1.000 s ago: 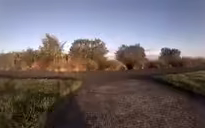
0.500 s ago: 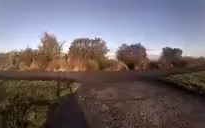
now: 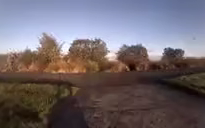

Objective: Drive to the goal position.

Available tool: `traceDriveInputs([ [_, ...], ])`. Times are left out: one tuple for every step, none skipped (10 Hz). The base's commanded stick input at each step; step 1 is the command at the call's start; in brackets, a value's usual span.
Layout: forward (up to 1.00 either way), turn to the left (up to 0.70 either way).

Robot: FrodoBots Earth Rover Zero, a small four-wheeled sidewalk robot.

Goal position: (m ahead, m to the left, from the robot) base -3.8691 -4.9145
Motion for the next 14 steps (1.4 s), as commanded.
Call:
traceDriveInputs([
  [0.7, 0.35],
  [0.7, 0.35],
  [0.7, 0.35],
  [0.7, 0.35],
  [0.7, 0.35],
  [0.7, 0.35],
  [0.7, 0.0],
  [0.7, 0.0],
  [0.7, 0.0],
  [0.7, 0.0],
  [0.7, 0.0],
  [0.7, 0.0],
  [0.7, 0.0],
  [0.7, 0.0],
])
